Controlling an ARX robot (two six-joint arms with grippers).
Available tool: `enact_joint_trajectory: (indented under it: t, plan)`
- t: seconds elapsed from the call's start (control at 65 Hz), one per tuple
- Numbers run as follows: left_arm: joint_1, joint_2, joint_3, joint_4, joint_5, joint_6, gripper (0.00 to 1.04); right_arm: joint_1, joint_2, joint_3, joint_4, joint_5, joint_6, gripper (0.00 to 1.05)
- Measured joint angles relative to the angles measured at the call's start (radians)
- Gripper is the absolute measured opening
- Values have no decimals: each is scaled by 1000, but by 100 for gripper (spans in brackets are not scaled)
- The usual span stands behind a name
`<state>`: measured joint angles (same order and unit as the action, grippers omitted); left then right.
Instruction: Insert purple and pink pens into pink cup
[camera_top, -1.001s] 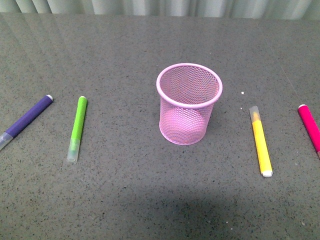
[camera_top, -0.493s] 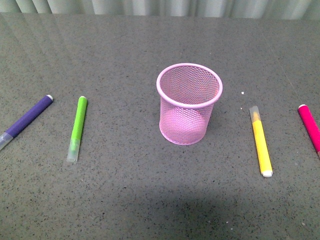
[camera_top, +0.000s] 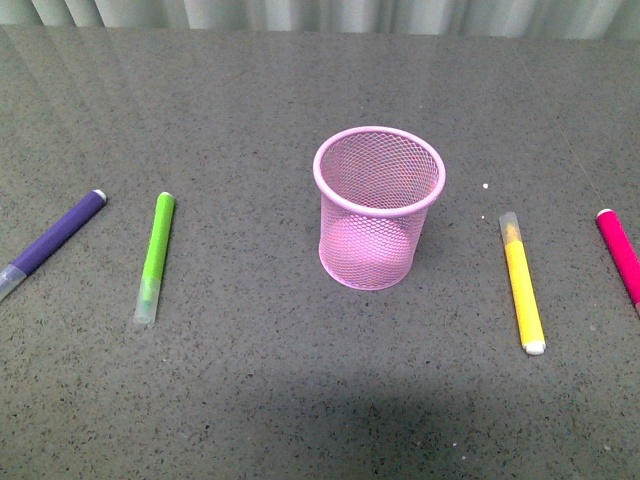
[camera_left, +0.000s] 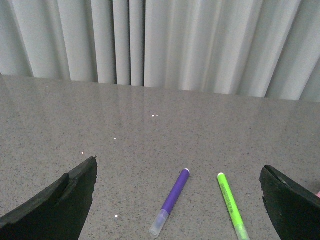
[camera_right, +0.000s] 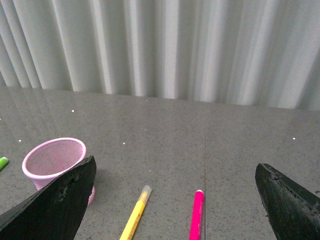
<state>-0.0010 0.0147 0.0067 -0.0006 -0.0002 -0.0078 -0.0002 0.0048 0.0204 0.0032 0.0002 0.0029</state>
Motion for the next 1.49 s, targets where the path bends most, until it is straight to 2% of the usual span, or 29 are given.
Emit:
enact_joint_trajectory:
  t: [1.493]
  plan:
    - [0,0,0,0,0,0,97,0,0,0,0,0,0,97]
